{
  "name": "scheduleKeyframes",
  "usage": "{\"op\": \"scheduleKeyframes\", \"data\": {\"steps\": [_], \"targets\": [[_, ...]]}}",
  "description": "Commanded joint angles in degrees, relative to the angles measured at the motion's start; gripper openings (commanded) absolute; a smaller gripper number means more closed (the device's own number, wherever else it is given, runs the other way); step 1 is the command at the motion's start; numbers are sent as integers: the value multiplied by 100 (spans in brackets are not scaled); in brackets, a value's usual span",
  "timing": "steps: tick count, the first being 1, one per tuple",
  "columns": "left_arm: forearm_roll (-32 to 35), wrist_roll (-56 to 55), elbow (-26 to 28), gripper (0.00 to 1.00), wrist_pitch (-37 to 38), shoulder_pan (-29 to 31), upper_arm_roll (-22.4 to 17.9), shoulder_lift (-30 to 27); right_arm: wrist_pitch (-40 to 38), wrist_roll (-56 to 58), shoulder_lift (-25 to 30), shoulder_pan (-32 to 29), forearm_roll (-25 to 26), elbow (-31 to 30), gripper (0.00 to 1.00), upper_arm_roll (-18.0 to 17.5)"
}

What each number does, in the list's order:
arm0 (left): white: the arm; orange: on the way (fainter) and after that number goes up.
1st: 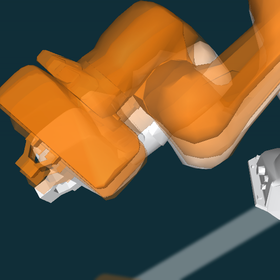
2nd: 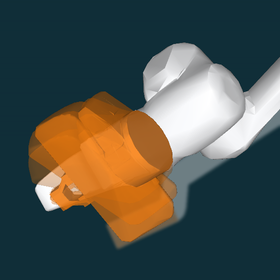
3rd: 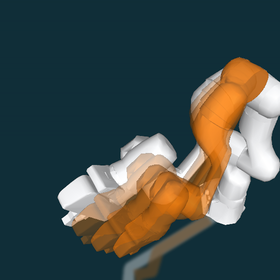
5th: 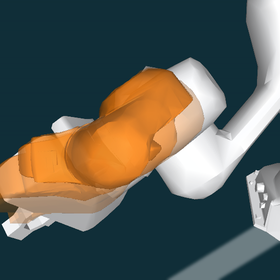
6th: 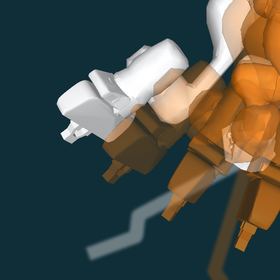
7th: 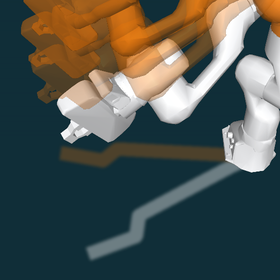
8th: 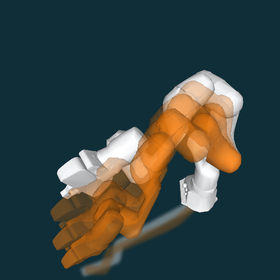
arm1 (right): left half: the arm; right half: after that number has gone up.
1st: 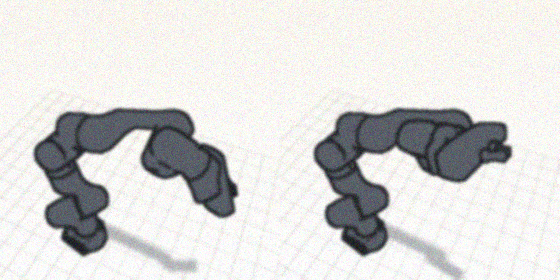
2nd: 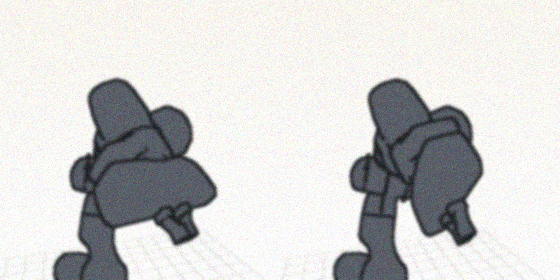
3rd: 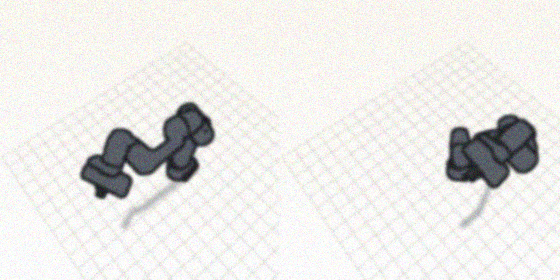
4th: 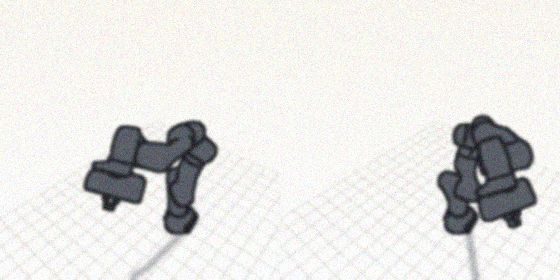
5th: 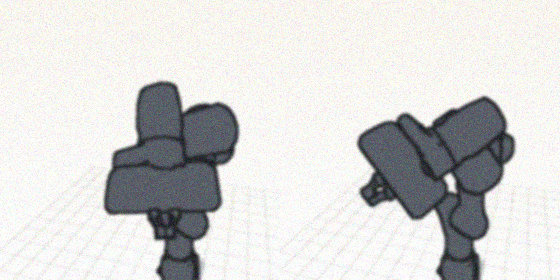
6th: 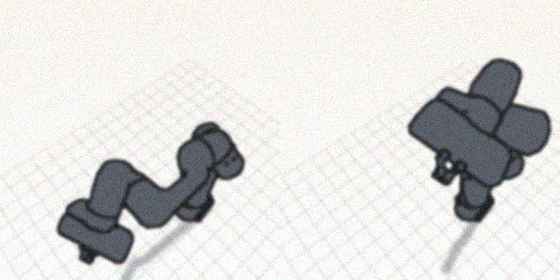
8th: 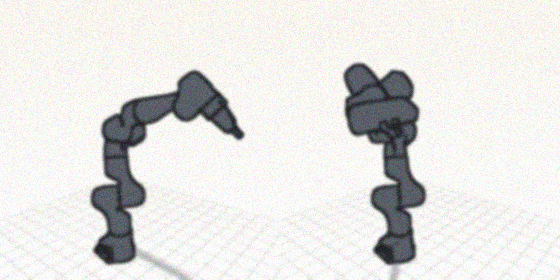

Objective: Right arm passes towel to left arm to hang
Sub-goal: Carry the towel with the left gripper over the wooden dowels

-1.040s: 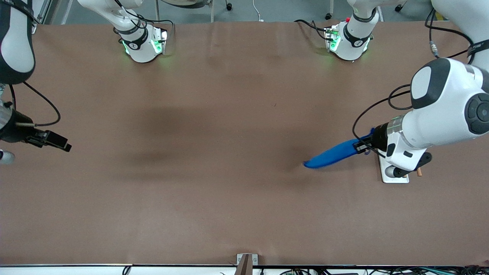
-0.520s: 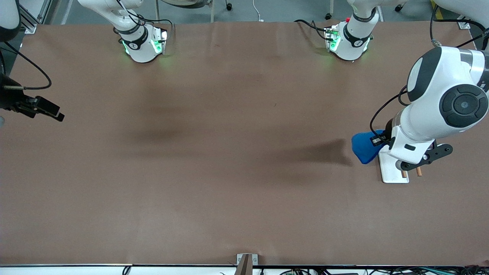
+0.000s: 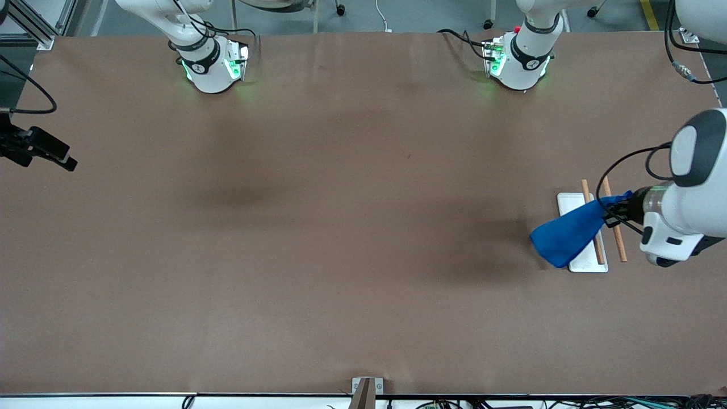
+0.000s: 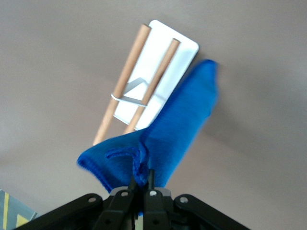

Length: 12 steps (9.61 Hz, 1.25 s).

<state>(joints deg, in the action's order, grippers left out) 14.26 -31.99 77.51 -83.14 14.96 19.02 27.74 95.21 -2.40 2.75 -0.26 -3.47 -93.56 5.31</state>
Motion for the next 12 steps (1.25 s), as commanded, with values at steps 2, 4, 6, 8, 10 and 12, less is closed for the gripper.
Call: {"op": "scheduleKeyframes", "data": {"steps": [2, 4, 6, 8, 10, 12], "targets": [[620, 727, 27, 2, -9, 209, 41, 250, -344, 142, -126, -88, 66, 225, 100, -83], [981, 1420, 1, 2, -35, 209, 41, 241, -363, 362, -117, -105, 66, 128, 100, -83], [1227, 2009, -43, 2, -70, 227, 41, 241, -372, 363, -108, -123, 66, 66, 100, -83], [1281, 2652, -52, 1, -271, 445, 32, 293, -372, 372, -108, -123, 66, 66, 100, -83], [1343, 2934, -52, 1, -386, 560, 32, 355, -372, 372, -108, -132, 66, 66, 100, -83], [1343, 3127, -52, 1, -553, 674, 32, 451, -372, 372, -108, -123, 66, 66, 100, -83]]}}
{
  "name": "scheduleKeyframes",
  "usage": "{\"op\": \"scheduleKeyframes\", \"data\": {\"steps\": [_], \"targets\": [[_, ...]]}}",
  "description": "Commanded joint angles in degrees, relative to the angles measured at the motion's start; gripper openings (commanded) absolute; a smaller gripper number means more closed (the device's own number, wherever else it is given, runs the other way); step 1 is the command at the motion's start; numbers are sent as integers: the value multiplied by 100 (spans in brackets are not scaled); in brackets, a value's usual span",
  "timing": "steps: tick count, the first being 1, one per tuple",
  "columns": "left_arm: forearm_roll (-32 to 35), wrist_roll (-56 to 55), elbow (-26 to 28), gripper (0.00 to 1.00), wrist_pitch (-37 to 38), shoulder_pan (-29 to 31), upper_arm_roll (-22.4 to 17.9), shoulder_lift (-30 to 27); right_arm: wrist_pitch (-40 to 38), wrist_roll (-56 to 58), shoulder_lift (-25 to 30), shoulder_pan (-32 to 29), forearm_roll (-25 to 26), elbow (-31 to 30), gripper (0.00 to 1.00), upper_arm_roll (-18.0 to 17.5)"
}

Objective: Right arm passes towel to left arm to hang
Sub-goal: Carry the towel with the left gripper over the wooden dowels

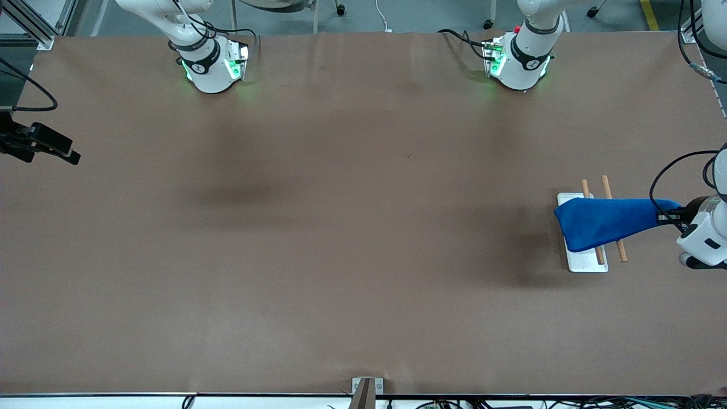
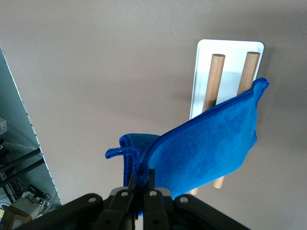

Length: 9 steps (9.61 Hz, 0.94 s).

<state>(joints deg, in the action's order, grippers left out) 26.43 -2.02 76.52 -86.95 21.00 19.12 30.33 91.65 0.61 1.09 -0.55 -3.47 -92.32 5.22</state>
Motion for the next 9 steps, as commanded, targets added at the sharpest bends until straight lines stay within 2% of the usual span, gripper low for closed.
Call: {"op": "scheduleKeyframes", "data": {"steps": [1, 9], "targets": [[125, 262, 56, 1, -330, 115, 22, 253, -15, 70, 58, -103, 66, -58, 100, -74], [213, 940, 56, 1, -1112, 475, 22, 543, -15, 53, 49, -94, 66, -58, 100, -74]]}}
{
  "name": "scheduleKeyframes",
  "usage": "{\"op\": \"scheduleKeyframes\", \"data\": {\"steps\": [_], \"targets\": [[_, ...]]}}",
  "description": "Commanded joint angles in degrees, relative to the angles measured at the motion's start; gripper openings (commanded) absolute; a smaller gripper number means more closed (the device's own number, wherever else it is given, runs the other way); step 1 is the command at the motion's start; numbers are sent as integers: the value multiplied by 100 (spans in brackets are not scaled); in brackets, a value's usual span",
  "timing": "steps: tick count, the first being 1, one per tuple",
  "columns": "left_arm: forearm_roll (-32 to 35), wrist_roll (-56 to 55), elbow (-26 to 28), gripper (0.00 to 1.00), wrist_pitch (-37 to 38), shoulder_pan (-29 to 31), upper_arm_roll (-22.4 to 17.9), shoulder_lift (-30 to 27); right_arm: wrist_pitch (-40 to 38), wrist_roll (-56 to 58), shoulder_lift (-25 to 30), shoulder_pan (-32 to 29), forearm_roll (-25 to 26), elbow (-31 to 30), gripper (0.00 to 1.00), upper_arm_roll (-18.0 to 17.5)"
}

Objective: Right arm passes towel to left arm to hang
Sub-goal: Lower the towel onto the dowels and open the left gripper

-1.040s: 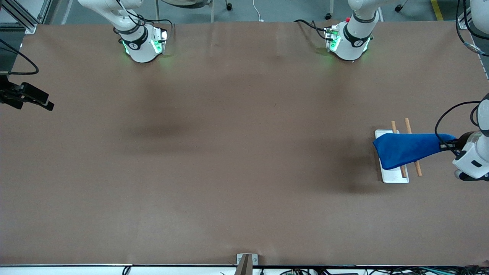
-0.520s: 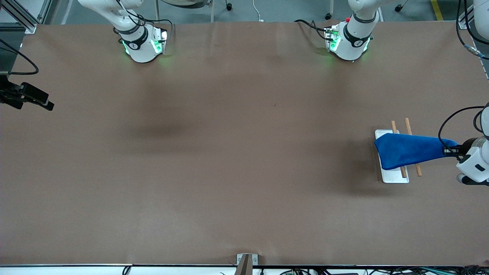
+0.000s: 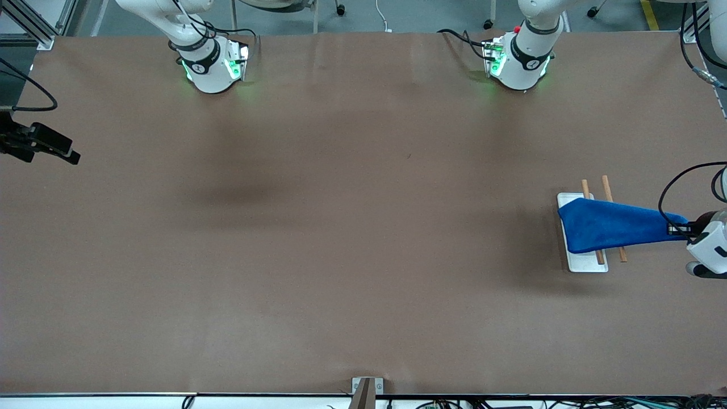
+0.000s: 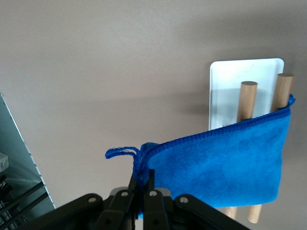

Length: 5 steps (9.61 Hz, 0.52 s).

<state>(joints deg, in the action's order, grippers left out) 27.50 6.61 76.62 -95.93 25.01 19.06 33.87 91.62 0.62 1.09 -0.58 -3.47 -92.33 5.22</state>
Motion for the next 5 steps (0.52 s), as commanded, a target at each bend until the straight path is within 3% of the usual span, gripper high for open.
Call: {"op": "scheduleKeyframes", "data": {"steps": [1, 5], "targets": [[106, 164, 46, 1, -251, 83, 27, 199, -13, 52, 49, -92, 66, -57, 100, -74], [89, 262, 55, 2, -452, 206, 27, 217, -74, 52, 49, -92, 66, -57, 100, -74]]}}
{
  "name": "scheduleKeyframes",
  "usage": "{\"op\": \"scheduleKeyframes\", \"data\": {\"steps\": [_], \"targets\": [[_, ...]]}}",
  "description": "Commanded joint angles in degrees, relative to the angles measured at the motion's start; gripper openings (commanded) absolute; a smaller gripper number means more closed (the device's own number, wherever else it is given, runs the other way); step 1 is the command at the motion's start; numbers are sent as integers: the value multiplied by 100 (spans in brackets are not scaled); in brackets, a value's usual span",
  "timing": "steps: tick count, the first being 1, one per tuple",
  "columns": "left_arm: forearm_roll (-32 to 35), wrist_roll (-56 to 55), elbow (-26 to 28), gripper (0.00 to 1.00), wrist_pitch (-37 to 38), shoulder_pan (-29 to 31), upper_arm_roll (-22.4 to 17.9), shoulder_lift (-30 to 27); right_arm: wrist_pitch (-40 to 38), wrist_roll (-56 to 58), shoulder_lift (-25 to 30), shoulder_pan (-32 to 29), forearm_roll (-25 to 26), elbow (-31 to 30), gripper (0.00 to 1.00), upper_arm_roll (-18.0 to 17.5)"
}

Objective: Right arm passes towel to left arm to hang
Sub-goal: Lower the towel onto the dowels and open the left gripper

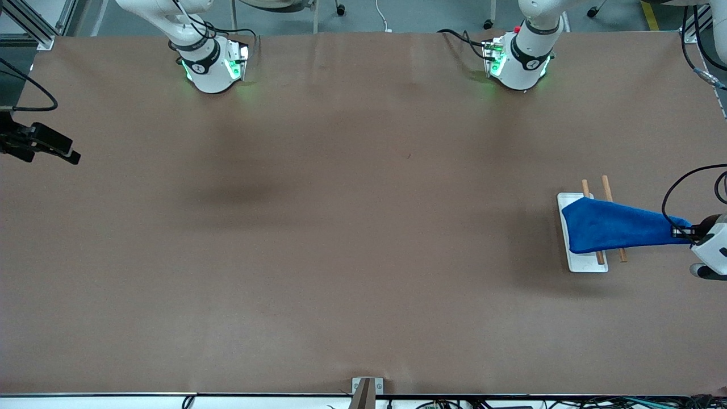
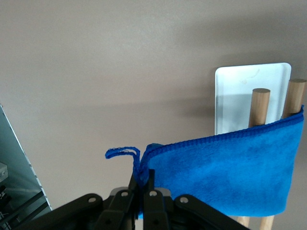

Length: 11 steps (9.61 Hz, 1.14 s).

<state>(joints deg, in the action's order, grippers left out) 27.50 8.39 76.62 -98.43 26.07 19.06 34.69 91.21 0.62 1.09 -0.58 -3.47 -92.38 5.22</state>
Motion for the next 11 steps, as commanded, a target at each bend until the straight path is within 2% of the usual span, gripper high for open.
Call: {"op": "scheduleKeyframes", "data": {"steps": [1, 3, 4, 5, 6, 7, 8, 11], "targets": [[97, 214, 55, 2, -255, 134, 27, 178, -42, 52, 49, -92, 57, -52, 100, -74], [71, 295, 55, 3, -334, 179, 27, 222, -42, 52, 49, -92, 66, -52, 100, -74], [71, 295, 55, 7, -334, 179, 36, 240, -42, 52, 49, -92, 66, -52, 100, -74], [62, 295, 55, 23, -343, 179, 36, 257, -42, 52, 49, -92, 57, -52, 100, -74], [53, 295, 55, 44, -387, 179, 36, 266, -34, 52, 49, -92, 57, -52, 100, -74], [45, 303, 55, 88, -422, 257, 36, 266, -42, 52, 49, -92, 66, -52, 100, -74], [36, 312, 55, 100, -457, 293, 53, 240, -42, 52, 49, -92, 66, -52, 100, -74], [45, 330, -32, 100, -449, 284, 316, -49, -34, 52, 41, -83, 57, -52, 100, -74]]}}
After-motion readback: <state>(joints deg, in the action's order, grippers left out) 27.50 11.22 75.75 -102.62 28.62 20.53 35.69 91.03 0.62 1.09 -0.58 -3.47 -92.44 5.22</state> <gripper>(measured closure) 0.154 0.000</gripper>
